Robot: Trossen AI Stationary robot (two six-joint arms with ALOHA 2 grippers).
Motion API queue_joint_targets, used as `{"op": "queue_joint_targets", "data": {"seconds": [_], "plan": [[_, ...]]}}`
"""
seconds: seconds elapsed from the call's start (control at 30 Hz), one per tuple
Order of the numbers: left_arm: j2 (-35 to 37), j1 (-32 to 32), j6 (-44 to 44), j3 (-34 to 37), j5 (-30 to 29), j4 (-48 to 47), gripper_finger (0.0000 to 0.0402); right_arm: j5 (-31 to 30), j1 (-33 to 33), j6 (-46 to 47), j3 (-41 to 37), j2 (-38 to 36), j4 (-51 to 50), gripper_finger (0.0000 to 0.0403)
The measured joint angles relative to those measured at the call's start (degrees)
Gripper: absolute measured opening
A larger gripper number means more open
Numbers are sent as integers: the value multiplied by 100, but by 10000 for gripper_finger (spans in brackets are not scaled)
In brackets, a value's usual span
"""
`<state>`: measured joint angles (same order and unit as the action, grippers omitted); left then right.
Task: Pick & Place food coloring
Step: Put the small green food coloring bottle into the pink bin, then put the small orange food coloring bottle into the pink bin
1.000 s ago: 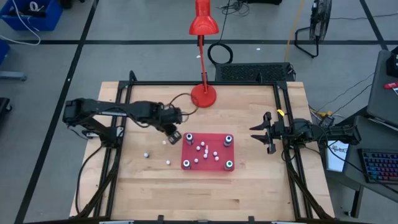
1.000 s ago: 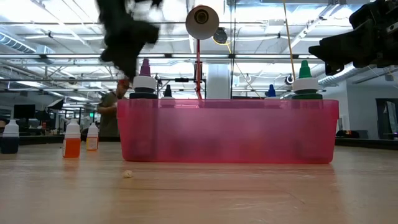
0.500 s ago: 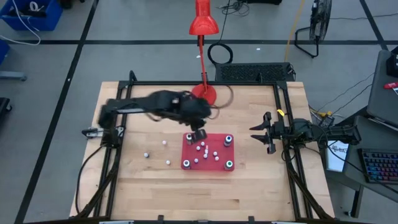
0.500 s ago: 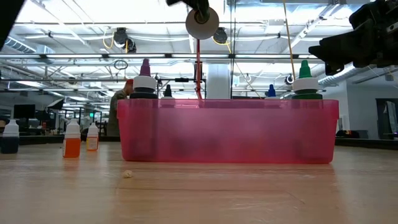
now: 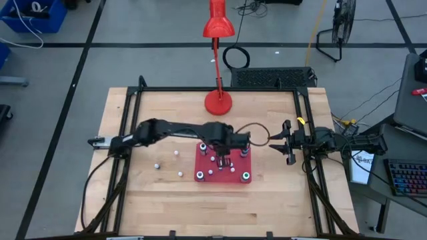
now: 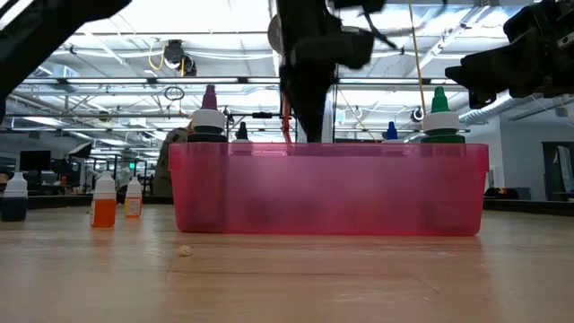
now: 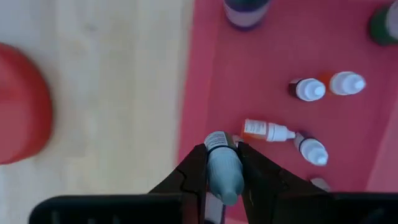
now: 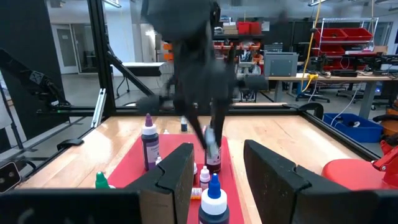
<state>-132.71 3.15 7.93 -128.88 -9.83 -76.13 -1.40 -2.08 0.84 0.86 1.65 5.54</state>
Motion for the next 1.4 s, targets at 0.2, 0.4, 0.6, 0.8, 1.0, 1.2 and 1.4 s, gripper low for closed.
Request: {"op": "queue_joint_targets", "data": {"seconds": [0.2,0.4,0.6,0.8,1.0,1.2,1.4], "plan": [[-454,65,-44,5,111,390,68,0,-1,0,0,0,0,130],[-772,76,-127,9,386,554,68,-1,0,0,-2,2,0,130],[-923,65,-131,7,563,680,68,-1,1,0,0,9,-22,130],[-942,65,-54,130,773,901,70,-1,1,0,0,11,-22,130],[-946,64,6,160,788,882,129,-1,1,0,0,11,-22,130],[-898,62,14,135,788,851,170,-1,1,0,-2,9,-13,130],[-802,62,0,-118,785,634,182,-1,1,0,0,11,0,130]]}}
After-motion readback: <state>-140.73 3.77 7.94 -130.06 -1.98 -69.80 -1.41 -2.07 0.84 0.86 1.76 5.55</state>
